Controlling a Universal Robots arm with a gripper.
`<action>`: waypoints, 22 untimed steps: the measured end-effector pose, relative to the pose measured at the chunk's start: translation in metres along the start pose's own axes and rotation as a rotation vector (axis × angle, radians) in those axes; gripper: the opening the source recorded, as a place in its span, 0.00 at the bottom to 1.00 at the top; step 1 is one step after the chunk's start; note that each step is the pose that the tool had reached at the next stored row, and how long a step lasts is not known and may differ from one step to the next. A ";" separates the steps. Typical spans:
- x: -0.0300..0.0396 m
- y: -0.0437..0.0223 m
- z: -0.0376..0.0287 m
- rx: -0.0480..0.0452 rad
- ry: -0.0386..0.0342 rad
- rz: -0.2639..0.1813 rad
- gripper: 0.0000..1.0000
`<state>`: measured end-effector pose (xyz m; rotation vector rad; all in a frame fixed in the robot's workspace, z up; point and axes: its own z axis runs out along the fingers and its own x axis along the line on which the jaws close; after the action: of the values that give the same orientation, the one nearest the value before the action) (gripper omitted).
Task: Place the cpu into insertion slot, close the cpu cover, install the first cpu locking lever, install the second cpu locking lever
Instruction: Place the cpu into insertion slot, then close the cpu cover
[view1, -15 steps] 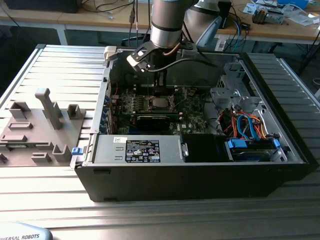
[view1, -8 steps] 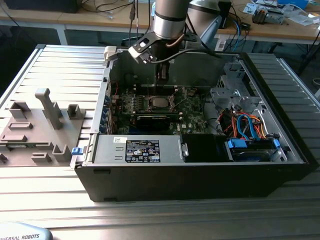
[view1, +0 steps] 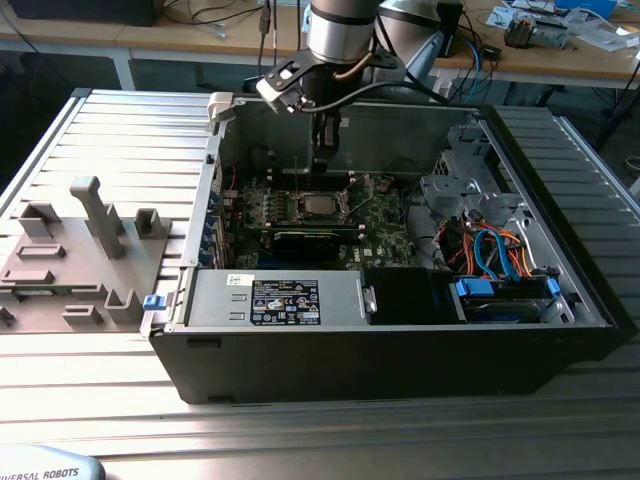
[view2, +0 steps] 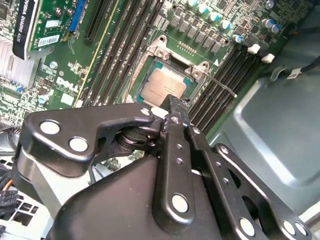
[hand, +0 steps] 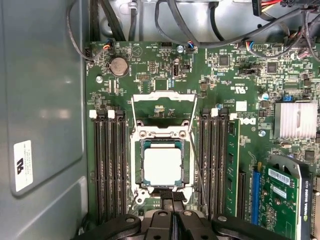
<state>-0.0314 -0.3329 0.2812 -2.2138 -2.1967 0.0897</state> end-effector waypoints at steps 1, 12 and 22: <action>0.0000 -0.0001 -0.0011 0.0000 0.0014 0.000 0.11; 0.0000 -0.0001 -0.0019 0.0000 0.0037 0.000 0.11; 0.0000 0.0053 -0.0022 0.0000 -0.0016 0.000 0.11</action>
<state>-0.0260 -0.3329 0.2832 -2.2146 -2.1974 0.0914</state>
